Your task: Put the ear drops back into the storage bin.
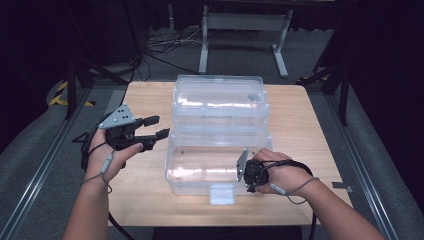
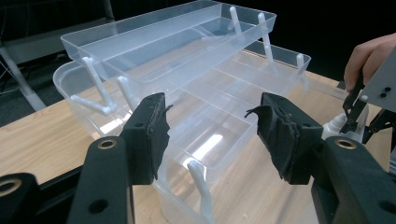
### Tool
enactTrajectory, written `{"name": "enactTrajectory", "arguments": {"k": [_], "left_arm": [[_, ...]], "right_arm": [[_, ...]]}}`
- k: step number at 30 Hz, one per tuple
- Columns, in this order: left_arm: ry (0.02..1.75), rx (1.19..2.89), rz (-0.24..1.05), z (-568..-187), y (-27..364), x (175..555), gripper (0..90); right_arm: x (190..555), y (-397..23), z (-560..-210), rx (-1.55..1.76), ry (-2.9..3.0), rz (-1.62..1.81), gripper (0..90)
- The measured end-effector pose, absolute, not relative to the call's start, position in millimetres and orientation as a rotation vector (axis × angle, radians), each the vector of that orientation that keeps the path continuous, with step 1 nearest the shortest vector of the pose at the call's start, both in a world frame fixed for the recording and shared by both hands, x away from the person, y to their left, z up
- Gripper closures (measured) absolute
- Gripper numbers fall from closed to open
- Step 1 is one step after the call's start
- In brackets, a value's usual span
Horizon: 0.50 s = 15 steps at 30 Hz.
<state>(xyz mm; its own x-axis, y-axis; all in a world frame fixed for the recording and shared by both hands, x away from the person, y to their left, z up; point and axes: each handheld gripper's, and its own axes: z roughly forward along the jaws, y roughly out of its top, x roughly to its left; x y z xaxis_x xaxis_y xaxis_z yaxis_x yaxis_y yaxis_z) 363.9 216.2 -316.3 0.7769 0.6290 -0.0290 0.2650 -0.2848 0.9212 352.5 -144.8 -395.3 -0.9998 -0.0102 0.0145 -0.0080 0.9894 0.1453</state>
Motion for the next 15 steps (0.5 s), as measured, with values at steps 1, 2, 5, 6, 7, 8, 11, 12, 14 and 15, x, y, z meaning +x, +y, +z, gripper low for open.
{"name": "enactTrajectory", "arguments": {"k": [1,2,5,6,7,8,11,12,14,15], "left_arm": [[0.681,1.876,0.414,-314,215,366,43.2],[0.676,1.88,0.412,-311,214,369,43.3],[0.664,1.885,0.411,-306,211,372,43.2],[0.66,1.887,0.409,-305,209,374,43.2],[0.658,1.888,0.409,-303,207,376,43.2],[0.652,1.892,0.409,-301,206,378,43.2],[0.634,1.903,0.401,-295,199,385,43.2],[0.626,1.908,0.396,-294,196,388,43.2],[0.617,1.922,0.394,-292,192,394,43.3],[0.611,1.931,0.397,-291,189,398,43.3]], "right_arm": [[352,-145,-396,0.012,-3.118,-0.235,83.0],[352,-146,-396,0.01,-3.118,-0.241,83.0],[353,-146,-396,0.007,-3.118,-0.259,83.0],[353,-147,-396,0.004,-3.117,-0.263,83.0],[353,-147,-396,0.001,-3.116,-0.272,82.9],[353,-147,-396,-0.002,-3.115,-0.271,82.9],[353,-147,-396,-0.006,-3.115,-0.27,82.8],[353,-148,-396,-0.004,-3.112,-0.27,82.8],[353,-148,-396,-0.018,-3.108,-0.277,82.7],[353,-148,-396,-0.017,-3.11,-0.277,82.6]]}}
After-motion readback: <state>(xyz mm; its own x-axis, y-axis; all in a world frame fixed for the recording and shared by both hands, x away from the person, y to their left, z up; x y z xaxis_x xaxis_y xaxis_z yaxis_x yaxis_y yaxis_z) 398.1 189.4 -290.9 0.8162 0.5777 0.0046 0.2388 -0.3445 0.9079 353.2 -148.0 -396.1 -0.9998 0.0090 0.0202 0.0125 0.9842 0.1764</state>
